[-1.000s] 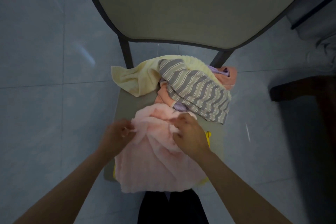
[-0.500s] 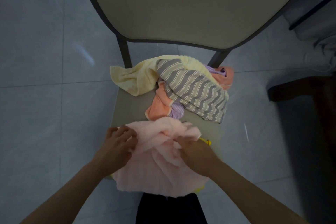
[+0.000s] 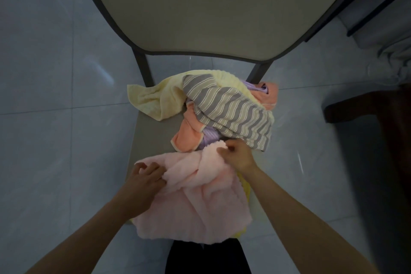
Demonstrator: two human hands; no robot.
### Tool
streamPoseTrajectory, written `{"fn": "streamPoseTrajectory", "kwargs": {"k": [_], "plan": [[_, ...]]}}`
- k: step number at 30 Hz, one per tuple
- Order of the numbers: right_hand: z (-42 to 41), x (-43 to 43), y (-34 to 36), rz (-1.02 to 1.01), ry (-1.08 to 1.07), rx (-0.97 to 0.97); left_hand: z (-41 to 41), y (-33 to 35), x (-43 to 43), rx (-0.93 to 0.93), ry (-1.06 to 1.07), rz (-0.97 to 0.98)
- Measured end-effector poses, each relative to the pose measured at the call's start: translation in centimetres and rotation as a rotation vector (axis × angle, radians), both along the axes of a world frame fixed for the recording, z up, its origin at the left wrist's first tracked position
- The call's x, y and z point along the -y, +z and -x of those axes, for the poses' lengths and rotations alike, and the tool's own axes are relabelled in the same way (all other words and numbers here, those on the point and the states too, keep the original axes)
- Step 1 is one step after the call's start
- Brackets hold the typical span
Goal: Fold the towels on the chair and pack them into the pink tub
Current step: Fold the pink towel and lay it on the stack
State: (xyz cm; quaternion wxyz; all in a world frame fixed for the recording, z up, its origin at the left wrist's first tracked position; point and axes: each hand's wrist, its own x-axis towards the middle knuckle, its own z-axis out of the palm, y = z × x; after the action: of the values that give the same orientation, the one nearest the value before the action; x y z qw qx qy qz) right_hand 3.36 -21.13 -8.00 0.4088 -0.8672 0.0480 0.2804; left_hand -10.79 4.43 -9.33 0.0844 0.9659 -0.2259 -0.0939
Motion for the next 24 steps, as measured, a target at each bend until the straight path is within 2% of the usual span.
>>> {"fn": "streamPoseTrajectory", "kwargs": {"k": [3,5,7,9,11,15,18,20,24], "plan": [[0.3,-1.1,-1.7,0.173,-0.107,-0.048,0.2,0.0,-0.1,-0.014,0.010,0.010],[0.2,-1.8,-2.5,0.192,-0.191,-0.135,0.2,0.1,-0.3,-0.028,0.018,0.018],[-0.2,-2.3,-2.8,0.204,-0.184,-0.212,0.0,0.6,-0.5,-0.043,0.061,0.043],[-0.8,-2.3,-2.6,0.232,-0.055,-0.288,-0.4,1.7,-0.9,-0.050,0.190,0.093],[-1.3,-1.9,-1.9,0.202,-0.049,-0.299,-0.8,3.3,-1.7,-0.010,0.383,0.136],[-1.8,-0.6,1.0,0.079,-0.234,-0.154,-2.3,6.2,-3.4,0.109,0.689,0.112],[-2.3,1.6,4.5,-0.079,-0.345,-0.076,-3.6,8.9,-4.6,0.089,0.927,0.165],[-2.7,3.8,6.3,-0.134,-0.442,0.051,-4.1,10.5,-5.4,0.065,1.055,0.246],[-3.3,5.9,9.2,-0.187,-0.393,0.220,-5.2,12.9,-5.3,0.089,1.037,0.412]]}}
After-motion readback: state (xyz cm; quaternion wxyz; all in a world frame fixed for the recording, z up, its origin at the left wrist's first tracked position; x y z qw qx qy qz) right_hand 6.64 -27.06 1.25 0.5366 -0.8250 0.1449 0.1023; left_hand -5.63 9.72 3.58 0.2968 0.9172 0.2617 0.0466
